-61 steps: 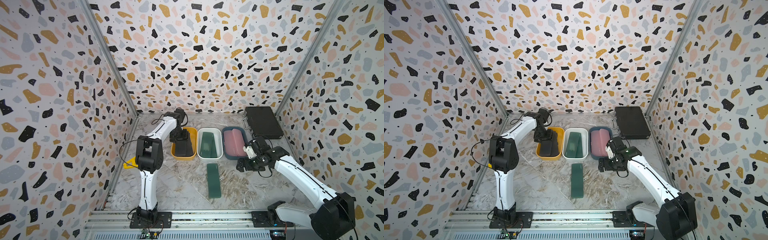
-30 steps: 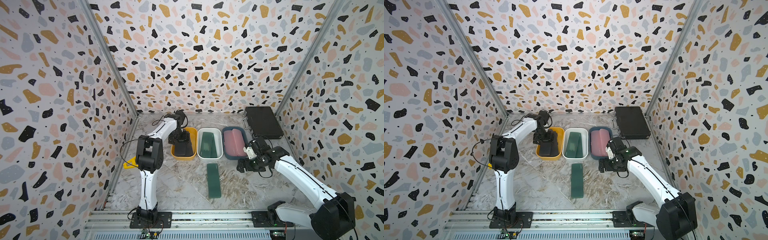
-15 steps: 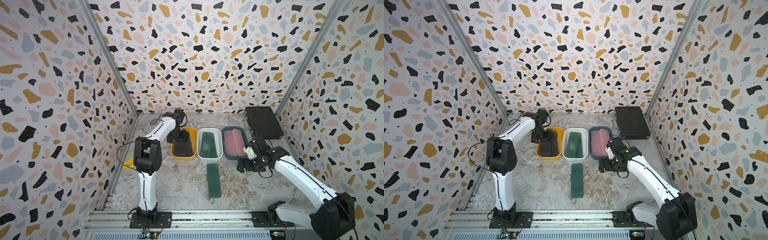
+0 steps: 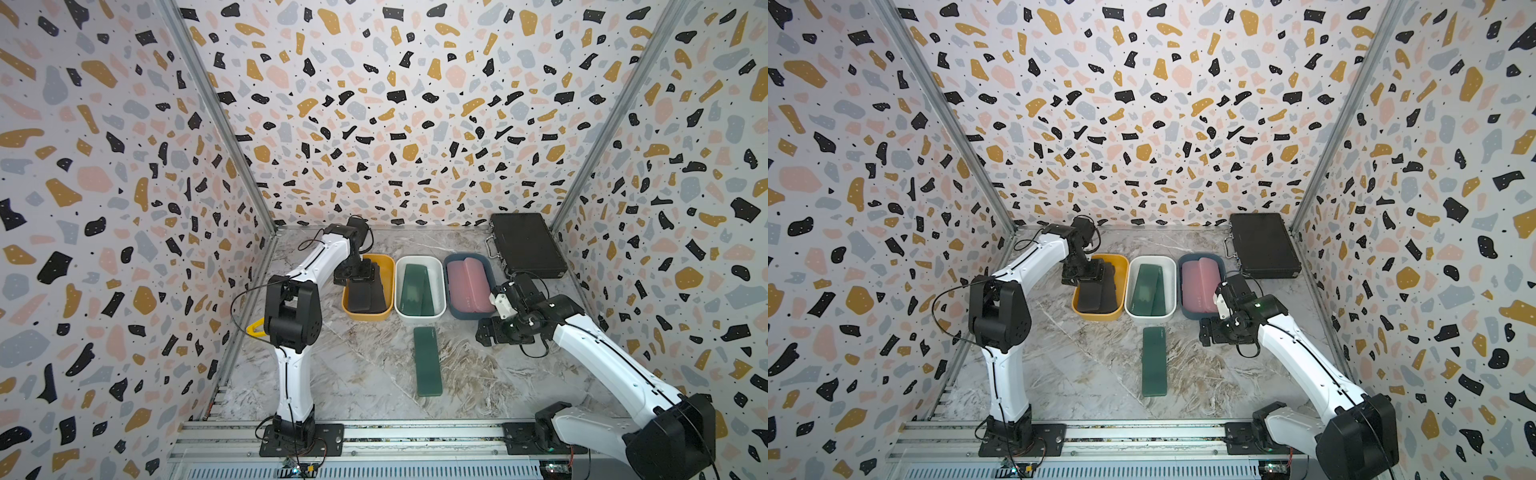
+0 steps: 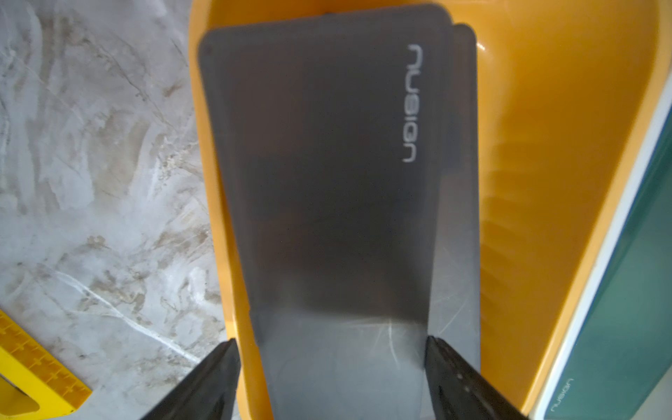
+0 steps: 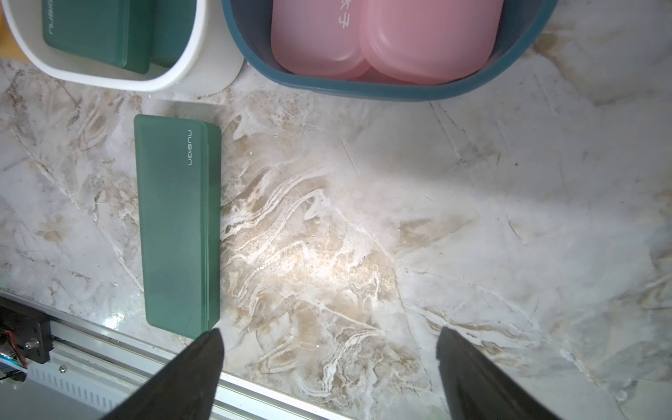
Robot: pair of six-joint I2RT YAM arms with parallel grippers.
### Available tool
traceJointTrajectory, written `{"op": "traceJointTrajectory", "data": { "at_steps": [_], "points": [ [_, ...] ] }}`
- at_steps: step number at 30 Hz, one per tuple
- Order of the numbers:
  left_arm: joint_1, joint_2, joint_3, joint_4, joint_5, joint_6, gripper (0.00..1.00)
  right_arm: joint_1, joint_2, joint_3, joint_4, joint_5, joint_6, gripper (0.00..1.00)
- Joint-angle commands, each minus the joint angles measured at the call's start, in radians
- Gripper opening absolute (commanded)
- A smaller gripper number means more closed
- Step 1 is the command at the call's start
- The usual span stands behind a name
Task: Place the pencil cases by color into the storage box
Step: Place the pencil case at the storage box.
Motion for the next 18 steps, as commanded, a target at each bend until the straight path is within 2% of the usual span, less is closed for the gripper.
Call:
{"op": "traceJointTrajectory", "data": {
  "at_steps": [1,3,6,18],
  "points": [
    [0.006,-0.036,-0.016,0.012,-0.004,0.0,0.75,0.004,-0.024,-0.006,-0.023,0.014,-0.001,0.97],
    [0.006,-0.042,-0.022,0.019,-0.004,-0.001,0.7,0.004,-0.021,-0.009,-0.024,0.016,-0.001,0.97],
    [0.005,-0.052,-0.036,0.032,0.002,-0.003,0.67,0.004,-0.019,-0.014,-0.026,0.018,-0.001,0.97],
    [0.006,-0.082,-0.085,0.078,0.026,-0.007,0.65,0.027,-0.024,-0.032,-0.027,0.02,0.019,0.97]
  ]
}}
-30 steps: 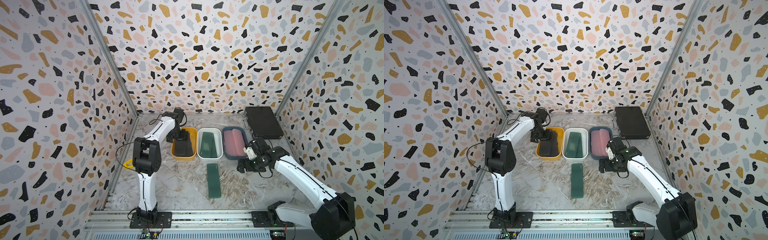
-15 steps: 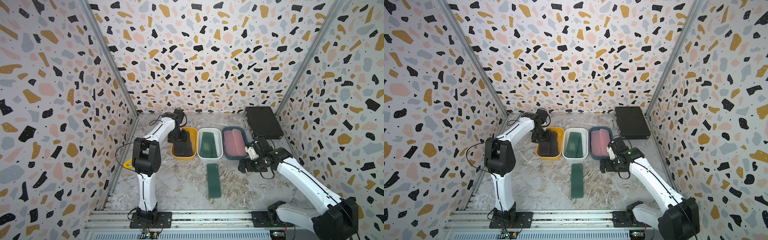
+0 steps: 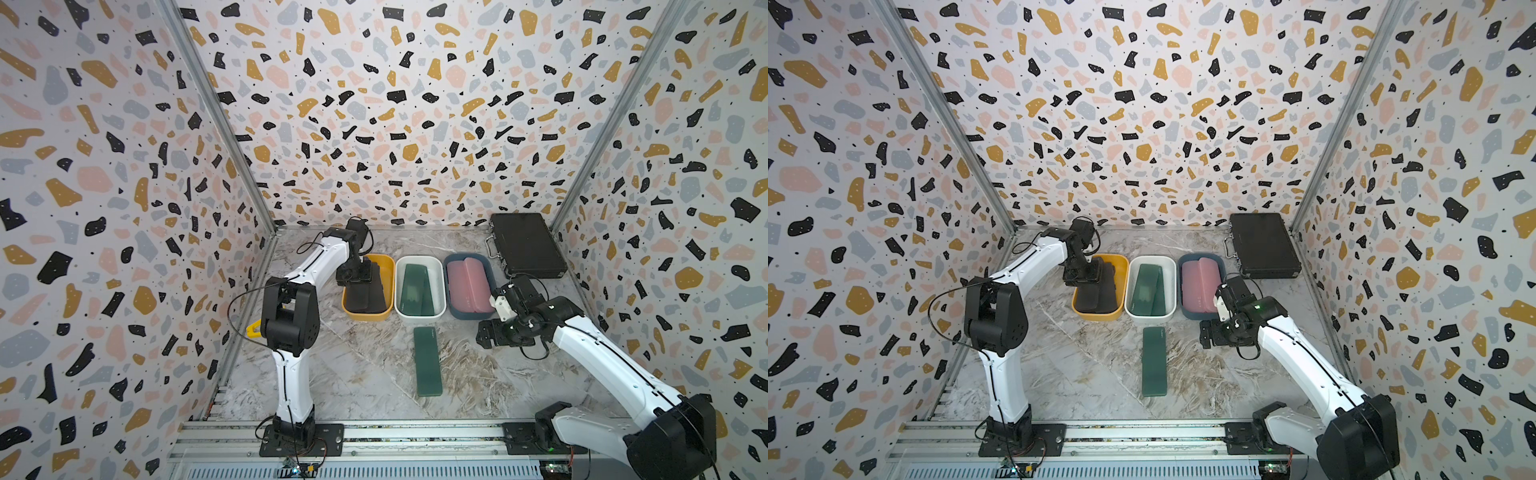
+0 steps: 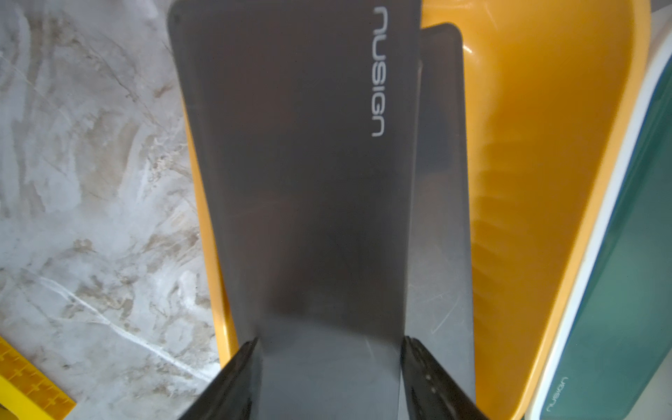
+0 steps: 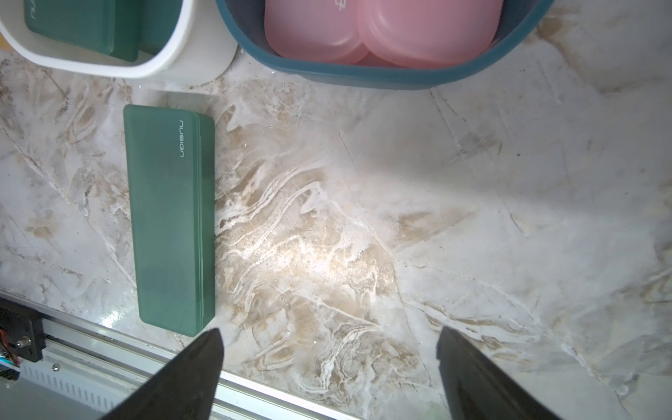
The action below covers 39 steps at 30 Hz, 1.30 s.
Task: Place the pencil cases by color into the storage box
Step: Place the pencil case at the storage box, then pick up the pencil case from the center of the board.
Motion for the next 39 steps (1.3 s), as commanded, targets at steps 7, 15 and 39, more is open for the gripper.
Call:
{"op": "traceJointTrajectory", "data": {
  "at_steps": [7,15,39],
  "points": [
    [0.007,-0.113,-0.033,0.046,0.02,-0.013,0.87,0.084,0.001,-0.022,-0.005,0.039,0.047,0.97],
    [0.005,-0.223,-0.062,0.069,0.038,-0.018,0.91,0.196,0.023,-0.016,0.001,0.086,0.101,0.97],
    [-0.004,-0.759,-0.454,0.104,0.09,-0.134,1.0,0.617,0.188,0.079,0.035,0.241,0.339,1.0]
  ]
}}
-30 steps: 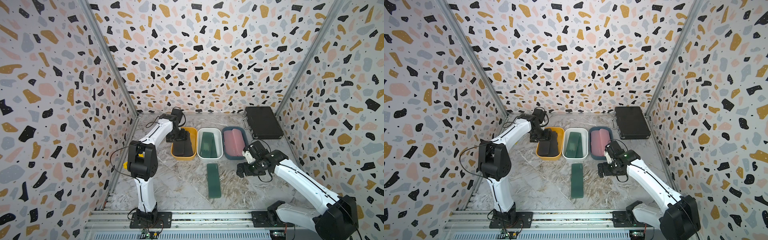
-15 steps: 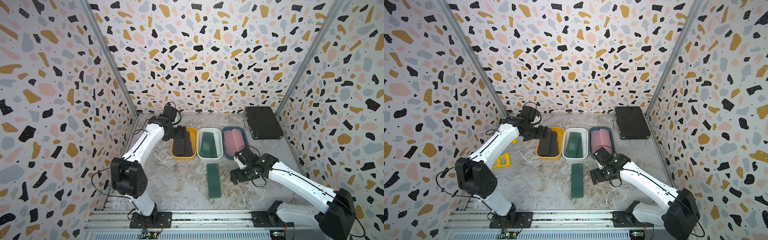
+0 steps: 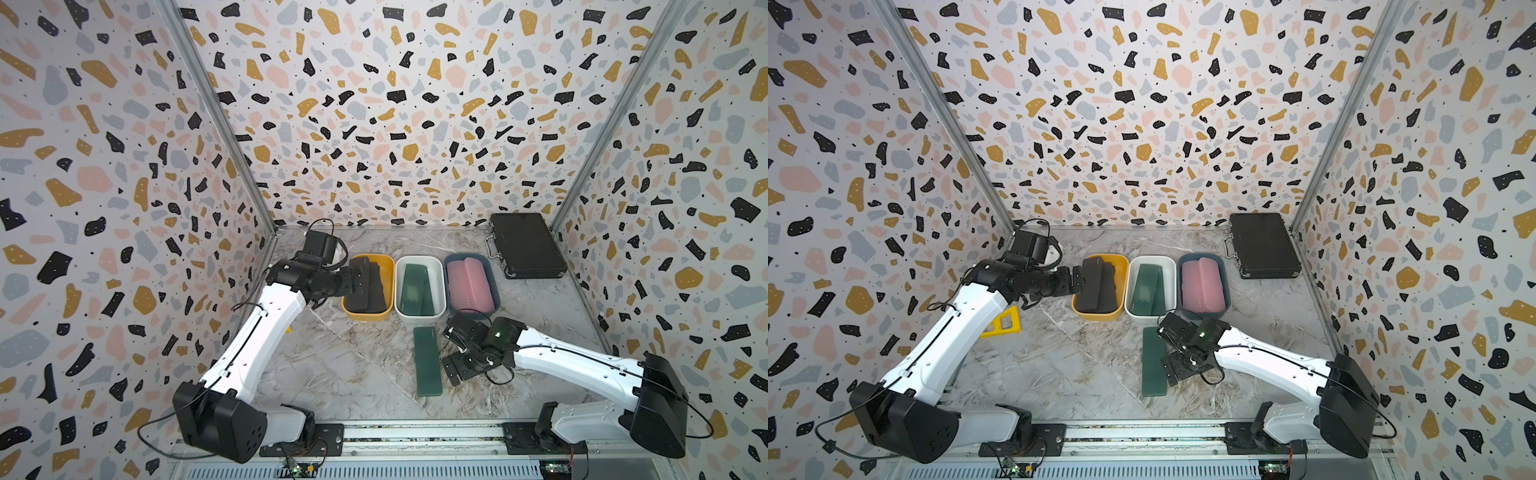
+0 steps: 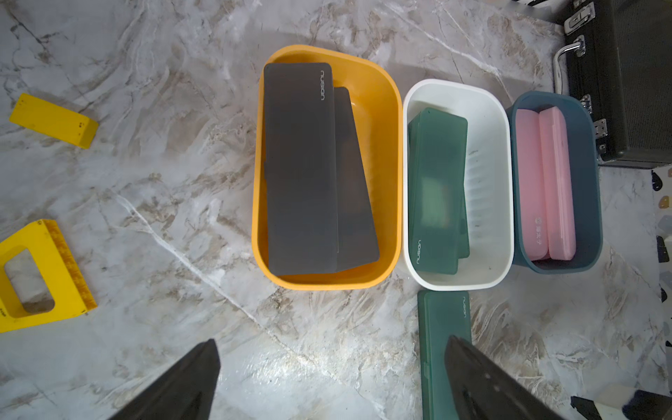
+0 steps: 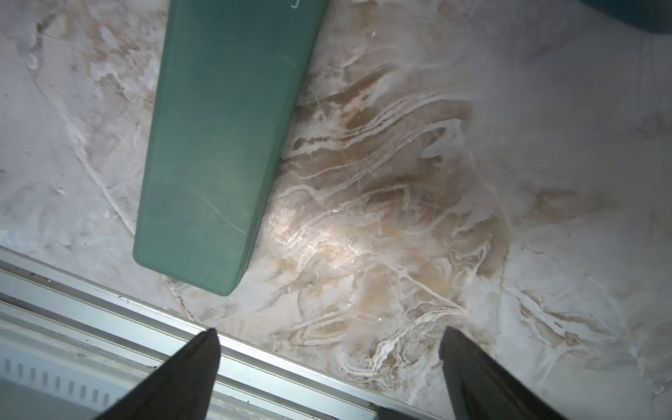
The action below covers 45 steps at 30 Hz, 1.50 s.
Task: Place the pencil cases by color into the storage box
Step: Pick up the pencil case from the center of the board.
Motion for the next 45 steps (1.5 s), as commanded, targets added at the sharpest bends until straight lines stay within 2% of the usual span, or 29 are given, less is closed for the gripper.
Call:
{"op": "traceJointTrajectory", "data": {
  "at_steps": [1,9,21,33,45],
  "points": [
    [-0.003,-0.054,-0.037,-0.006,0.012,-0.029,1.0,0.056,0.032,0.056,0.029,0.034,0.071,1.0],
    [-0.005,-0.127,-0.074,-0.06,-0.003,-0.057,1.0,0.119,0.14,0.124,0.098,0.088,0.186,1.0],
    [-0.005,-0.197,-0.112,-0.126,-0.036,-0.093,1.0,0.126,0.301,0.19,0.123,0.118,0.297,1.0],
    [-0.006,-0.217,-0.118,-0.148,-0.045,-0.078,1.0,0.126,0.395,0.225,0.198,0.076,0.329,1.0],
    [-0.005,-0.218,-0.142,-0.137,-0.035,-0.067,1.0,0.126,0.417,0.228,0.19,0.131,0.365,1.0]
  ]
}}
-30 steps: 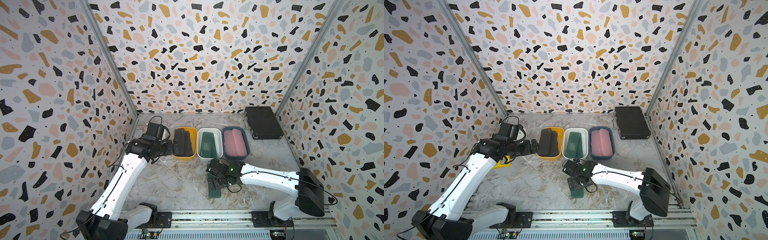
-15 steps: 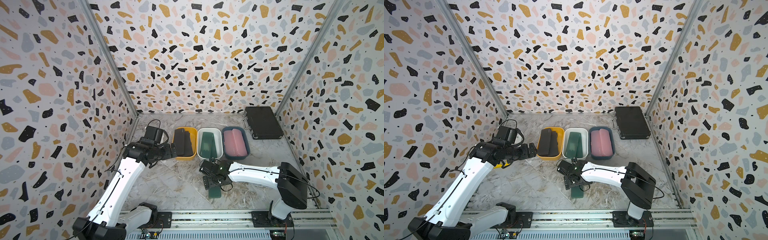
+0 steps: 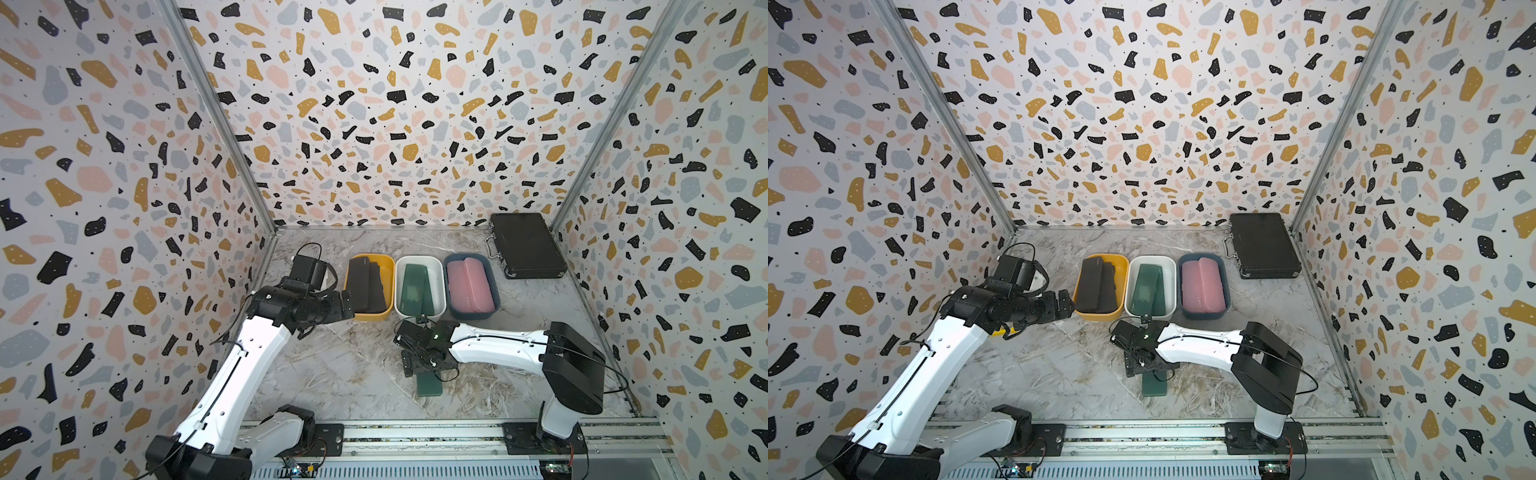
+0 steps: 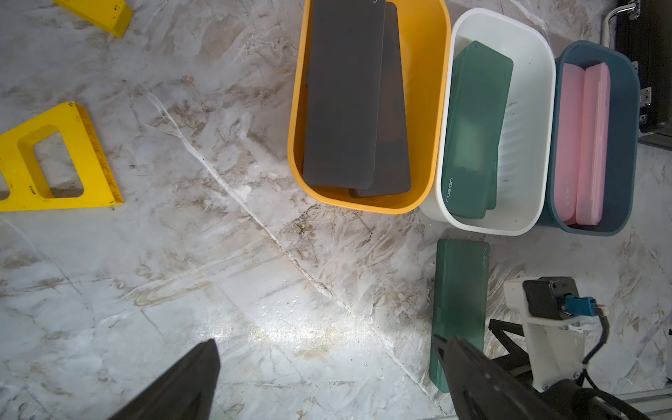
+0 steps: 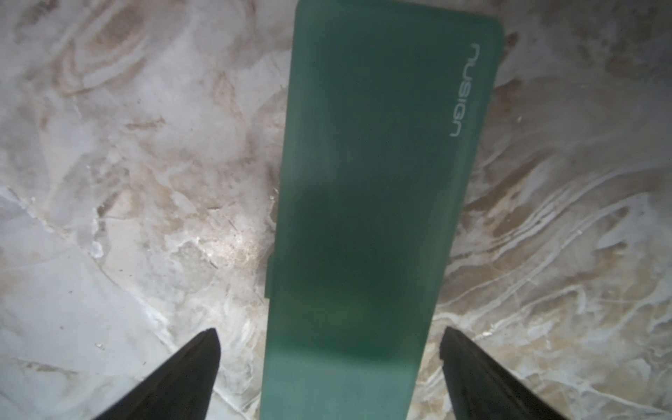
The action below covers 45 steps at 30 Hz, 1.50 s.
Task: Place the pencil cases by color into the storage box
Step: Pick up the pencil case from the center of the board.
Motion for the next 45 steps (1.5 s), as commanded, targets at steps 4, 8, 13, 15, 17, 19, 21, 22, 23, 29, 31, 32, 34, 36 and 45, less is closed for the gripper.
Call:
{"op": "traceJointTrajectory", "data": {
  "at_steps": [4,8,13,15,17,19,21,22,23,29,31,32,34,36,45],
  "points": [
    [-0.004,-0.015,-0.014,0.008,-0.001,0.014,1.0,0.004,0.01,0.014,0.008,0.034,0.027,0.99],
    [-0.004,-0.016,-0.019,0.01,0.002,0.014,1.0,0.003,0.031,0.012,0.02,0.029,0.027,0.98],
    [-0.003,-0.016,-0.028,0.015,0.008,0.014,1.0,0.002,0.055,0.005,0.029,0.03,0.031,0.97],
    [-0.004,-0.018,-0.033,0.017,0.009,0.014,1.0,0.002,0.055,-0.004,0.034,0.033,0.034,0.97],
    [-0.005,-0.021,-0.035,0.018,0.01,0.013,1.0,0.001,0.055,-0.008,0.034,0.038,0.037,0.97],
    [-0.003,-0.022,-0.037,0.019,0.011,0.013,1.0,-0.001,0.054,-0.014,0.037,0.041,0.037,0.97],
    [-0.004,-0.022,-0.038,0.02,0.012,0.012,1.0,-0.002,0.053,-0.017,0.043,0.043,0.037,0.96],
    [-0.004,-0.022,-0.038,0.02,0.012,0.013,1.0,-0.002,0.056,-0.019,0.044,0.043,0.038,0.95],
    [-0.005,-0.021,-0.037,0.021,0.013,0.012,1.0,-0.003,0.056,-0.021,0.043,0.043,0.037,0.95],
    [-0.004,-0.022,-0.038,0.024,0.013,0.013,1.0,-0.005,0.055,-0.026,0.047,0.049,0.038,0.9],
    [-0.004,-0.023,-0.041,0.023,0.013,0.012,1.0,-0.005,0.051,-0.029,0.048,0.051,0.036,0.87],
    [-0.004,-0.024,-0.04,0.023,0.014,0.013,1.0,-0.005,0.049,-0.029,0.045,0.051,0.036,0.86],
    [-0.004,-0.024,-0.041,0.023,0.015,0.011,1.0,-0.005,0.045,-0.034,0.045,0.053,0.034,0.83],
    [-0.003,-0.026,-0.044,0.023,0.014,0.009,1.0,-0.005,0.041,-0.036,0.046,0.05,0.03,0.79],
    [-0.005,-0.042,-0.057,0.018,0.022,0.0,1.0,-0.004,-0.001,-0.075,0.039,0.012,-0.024,0.62]
  ]
}}
